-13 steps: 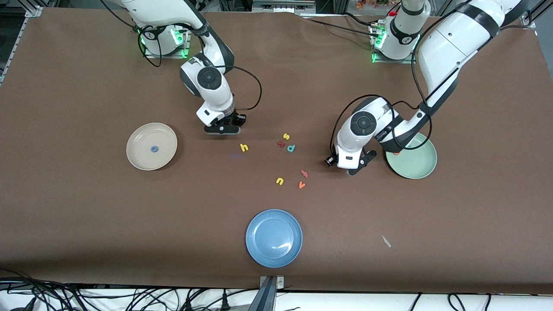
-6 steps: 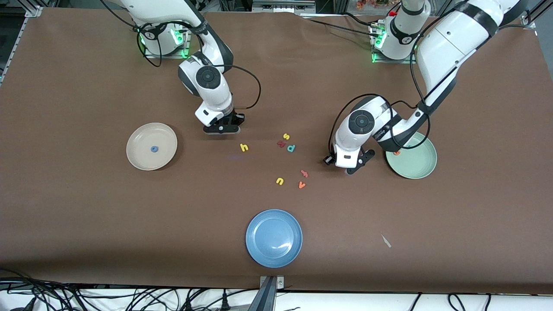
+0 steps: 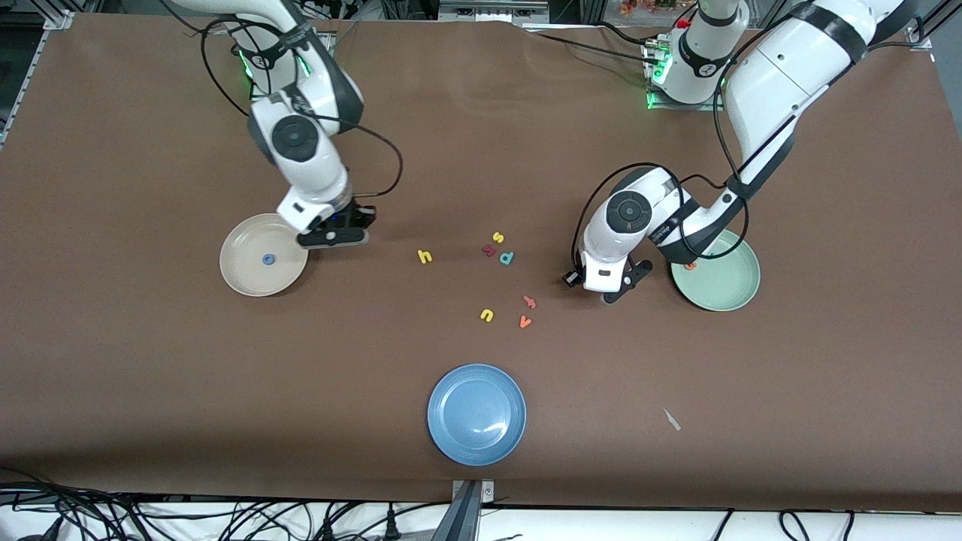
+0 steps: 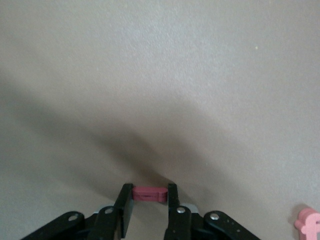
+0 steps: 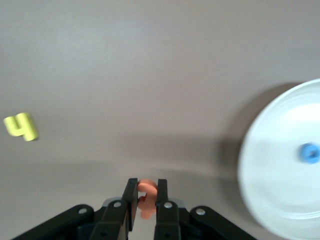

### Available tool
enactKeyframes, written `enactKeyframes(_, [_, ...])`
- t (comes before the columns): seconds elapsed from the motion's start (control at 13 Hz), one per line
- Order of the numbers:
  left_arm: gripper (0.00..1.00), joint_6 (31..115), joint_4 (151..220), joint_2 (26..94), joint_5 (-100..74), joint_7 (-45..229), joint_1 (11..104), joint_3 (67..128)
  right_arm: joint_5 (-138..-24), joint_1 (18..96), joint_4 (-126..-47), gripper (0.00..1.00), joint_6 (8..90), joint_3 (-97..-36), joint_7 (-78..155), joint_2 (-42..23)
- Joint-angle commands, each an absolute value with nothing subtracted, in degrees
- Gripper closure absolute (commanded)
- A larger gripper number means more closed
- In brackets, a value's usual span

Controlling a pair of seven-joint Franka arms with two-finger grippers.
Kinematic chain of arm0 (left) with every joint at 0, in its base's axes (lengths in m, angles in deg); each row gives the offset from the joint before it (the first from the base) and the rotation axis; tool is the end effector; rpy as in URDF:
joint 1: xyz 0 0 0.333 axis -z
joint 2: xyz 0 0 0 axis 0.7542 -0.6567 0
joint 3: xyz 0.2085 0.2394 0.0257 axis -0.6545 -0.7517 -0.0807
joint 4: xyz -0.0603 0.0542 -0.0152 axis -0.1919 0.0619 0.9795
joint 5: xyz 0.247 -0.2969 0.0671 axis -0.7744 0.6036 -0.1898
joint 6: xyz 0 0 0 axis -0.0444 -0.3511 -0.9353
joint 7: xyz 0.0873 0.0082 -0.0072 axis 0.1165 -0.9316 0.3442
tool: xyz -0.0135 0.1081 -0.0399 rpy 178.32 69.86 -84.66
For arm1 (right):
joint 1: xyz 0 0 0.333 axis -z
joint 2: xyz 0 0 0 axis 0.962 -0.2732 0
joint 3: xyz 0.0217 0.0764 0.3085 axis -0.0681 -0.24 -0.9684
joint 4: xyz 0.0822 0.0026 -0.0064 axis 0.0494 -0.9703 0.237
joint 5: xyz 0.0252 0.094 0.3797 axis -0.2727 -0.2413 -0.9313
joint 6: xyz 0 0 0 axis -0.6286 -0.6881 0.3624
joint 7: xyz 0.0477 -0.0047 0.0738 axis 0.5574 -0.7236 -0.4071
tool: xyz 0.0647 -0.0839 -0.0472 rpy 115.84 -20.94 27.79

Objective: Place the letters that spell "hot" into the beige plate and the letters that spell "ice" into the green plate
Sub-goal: 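Place pink bar on the green plate while the right gripper places orange s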

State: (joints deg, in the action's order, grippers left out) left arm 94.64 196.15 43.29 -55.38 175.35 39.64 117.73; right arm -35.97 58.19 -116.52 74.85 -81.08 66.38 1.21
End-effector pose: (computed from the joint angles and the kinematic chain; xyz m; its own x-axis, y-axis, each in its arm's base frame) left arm 0.5460 -0.2864 0.1667 0.7490 0.6599 -0.0597 0.6613 -0.7501 0.0043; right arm 0.4910 0.2313 0.2596 0.9894 0.1445 0.0121 0.1438 -0.9885 0.0464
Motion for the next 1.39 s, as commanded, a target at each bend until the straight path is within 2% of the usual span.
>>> enactKeyframes(0.0, [0.78, 90.6, 196.3, 44.7, -55.1, 171.3, 32.7, 122.5, -36.7, 64.3, -117.4, 0.89, 73.4, -81.4, 55.3, 3.3])
enactKeyframes(0.23, [0.78, 78.1, 196.1, 44.6, -53.8, 161.3, 16.2, 137.2, -36.7, 68.1, -117.4, 0.88, 73.4, -76.8, 42.6, 3.5])
enactKeyframes(0.31, [0.78, 73.0, 196.0, 44.6, -53.1, 156.6, 10.9, 141.2, -36.8, 68.1, -117.6, 0.83, 73.2, -76.3, 42.4, 3.3])
enactKeyframes(0.39, [0.78, 68.0, 195.9, 44.6, -53.0, 151.6, 6.5, 143.9, -36.9, 68.1, -117.7, 0.64, 72.0, -76.3, 42.9, 3.0])
enactKeyframes(0.46, [0.78, 64.0, 195.9, 44.6, -53.1, 146.5, 3.0, 145.0, -37.2, 68.1, -117.8, 0.40, 71.9, -76.3, 43.1, 2.8])
enactKeyframes(0.62, [0.78, 62.4, 196.1, 44.6, -54.2, 138.3, -0.9, 144.8, -40.5, 67.9, -117.8, 0.33, 71.6, -76.3, 45.1, 2.7])
enactKeyframes(0.77, [0.75, 62.4, 196.8, 44.2, -58.2, 134.2, -1.9, 143.1, -41.0, 67.6, -117.4, 0.33, 71.2, -78.4, 50.1, 2.8])
enactKeyframes(0.85, [0.73, 62.9, 197.8, 43.9, -60.7, 133.9, -1.4, 140.7, -41.0, 65.6, -116.7, 0.33, 71.2, -79.9, 54.4, 2.6])
enactKeyframes(1.08, [0.63, 63.8, 198.0, 42.1, -62.7, 134.0, -1.0, 139.9, -41.1, 56.0, -109.7, 0.33, 71.6, -80.1, 70.2, -2.1])
enactKeyframes(1.16, [0.49, 64.4, 198.0, 42.1, -62.7, 134.0, -0.9, 139.8, -40.8, 54.0, -106.6, 0.33, 71.8, -80.2, 75.4, -4.3])
enactKeyframes(1.23, [0.01, 64.5, 198.0, 42.2, -62.6, 134.1, -1.0, 139.7, -40.8, 51.8, -103.3, 0.33, 71.8, -80.3, 79.5, -6.8])
enactKeyframes(1.31, [0.00, 64.0, 197.8, 42.6, -61.8, 134.1, -1.0, 139.9, -40.8, 49.9, -100.5, 0.33, 71.8, -80.3, 82.4, -9.3])
